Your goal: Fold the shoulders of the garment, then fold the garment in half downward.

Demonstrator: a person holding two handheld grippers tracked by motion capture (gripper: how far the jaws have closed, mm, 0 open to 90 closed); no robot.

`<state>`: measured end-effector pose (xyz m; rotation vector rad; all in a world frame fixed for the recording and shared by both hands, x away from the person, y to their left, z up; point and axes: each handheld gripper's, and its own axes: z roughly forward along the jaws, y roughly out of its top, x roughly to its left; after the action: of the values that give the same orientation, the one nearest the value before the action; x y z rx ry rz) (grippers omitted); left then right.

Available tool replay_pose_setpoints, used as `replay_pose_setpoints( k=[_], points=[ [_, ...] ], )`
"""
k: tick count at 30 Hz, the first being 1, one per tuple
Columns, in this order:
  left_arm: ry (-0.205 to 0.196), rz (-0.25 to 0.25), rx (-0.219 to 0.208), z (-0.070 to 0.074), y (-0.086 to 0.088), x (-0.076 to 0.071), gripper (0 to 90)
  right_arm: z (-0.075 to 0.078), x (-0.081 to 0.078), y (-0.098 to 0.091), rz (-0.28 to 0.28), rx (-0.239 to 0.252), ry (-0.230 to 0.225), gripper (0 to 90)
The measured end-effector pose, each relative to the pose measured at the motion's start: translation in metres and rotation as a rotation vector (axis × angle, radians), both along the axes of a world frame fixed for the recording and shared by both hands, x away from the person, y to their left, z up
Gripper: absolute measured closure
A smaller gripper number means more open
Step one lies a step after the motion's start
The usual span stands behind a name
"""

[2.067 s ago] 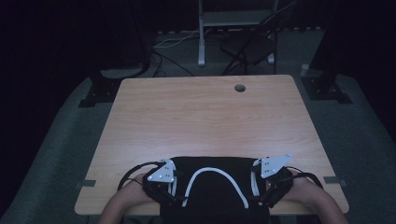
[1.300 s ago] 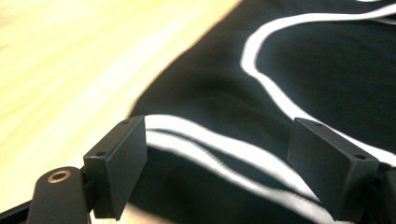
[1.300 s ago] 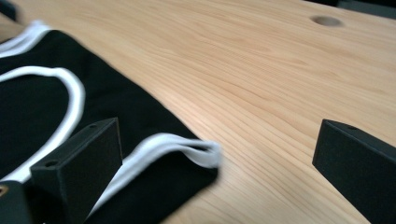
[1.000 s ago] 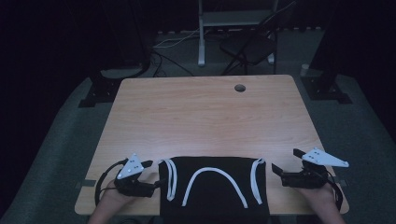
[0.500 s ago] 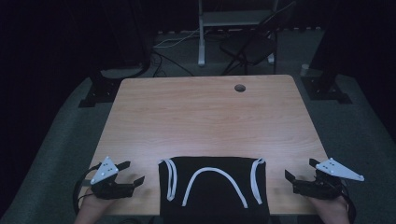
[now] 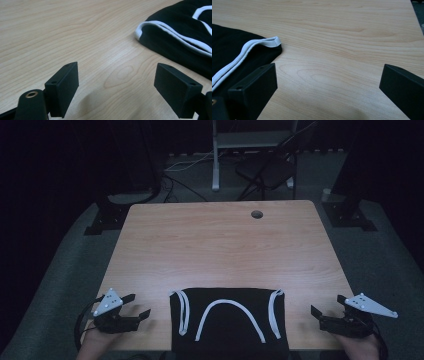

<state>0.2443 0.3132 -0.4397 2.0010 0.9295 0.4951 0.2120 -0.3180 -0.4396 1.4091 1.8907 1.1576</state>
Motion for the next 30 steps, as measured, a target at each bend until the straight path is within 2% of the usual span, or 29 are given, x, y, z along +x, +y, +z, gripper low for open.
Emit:
replay_pose_setpoints(
  k=[2, 4, 5, 6, 8, 14, 22, 25, 28, 29, 30],
  points=[
    [-0.002, -0.006, -0.001, 0.0, 0.0, 0.0, 19.7, 0.001, 0.001, 0.001, 0.012, -0.003, 0.002, 1.3],
    [-0.003, -0.014, 0.002, 0.001, 0.0, 0.0, 19.8, 0.002, 0.001, 0.002, 0.033, 0.017, 0.011, 1.2],
    [0.002, -0.021, -0.008, 0.001, 0.001, 0.0, 19.8, 0.002, 0.001, 0.002, 0.033, 0.017, 0.011, 1.2],
    [0.003, -0.024, -0.012, 0.002, 0.0, -0.001, 19.7, 0.003, 0.002, 0.005, 0.056, 0.01, 0.013, 1.3],
    [0.008, -0.029, -0.007, 0.002, 0.0, -0.001, 19.7, 0.004, 0.004, 0.008, 0.073, 0.004, 0.018, 1.3],
    [0.01, -0.04, 0.004, 0.002, -0.007, -0.001, 19.7, 0.007, 0.007, 0.013, 0.101, 0.005, 0.011, 1.3],
    [0.028, -0.089, 0.011, 0.002, -0.02, 0.004, 19.7, 0.011, 0.017, 0.022, 0.16, 0.006, 0.001, 1.3],
    [0.039, -0.121, 0.017, 0.003, -0.029, 0.01, 19.8, 0.013, 0.023, 0.029, 0.203, 0.001, 0.001, 1.3],
    [0.049, -0.129, 0.015, 0.004, -0.034, 0.013, 19.8, 0.013, 0.029, 0.034, 0.246, 0.008, -0.005, 1.3],
    [0.056, -0.133, 0.019, 0.004, -0.037, 0.014, 19.8, 0.014, 0.032, 0.036, 0.278, 0.013, -0.003, 1.3],
    [0.061, -0.144, 0.015, 0.005, -0.04, 0.016, 19.8, 0.014, 0.032, 0.036, 0.278, 0.013, -0.003, 1.3]
  ],
)
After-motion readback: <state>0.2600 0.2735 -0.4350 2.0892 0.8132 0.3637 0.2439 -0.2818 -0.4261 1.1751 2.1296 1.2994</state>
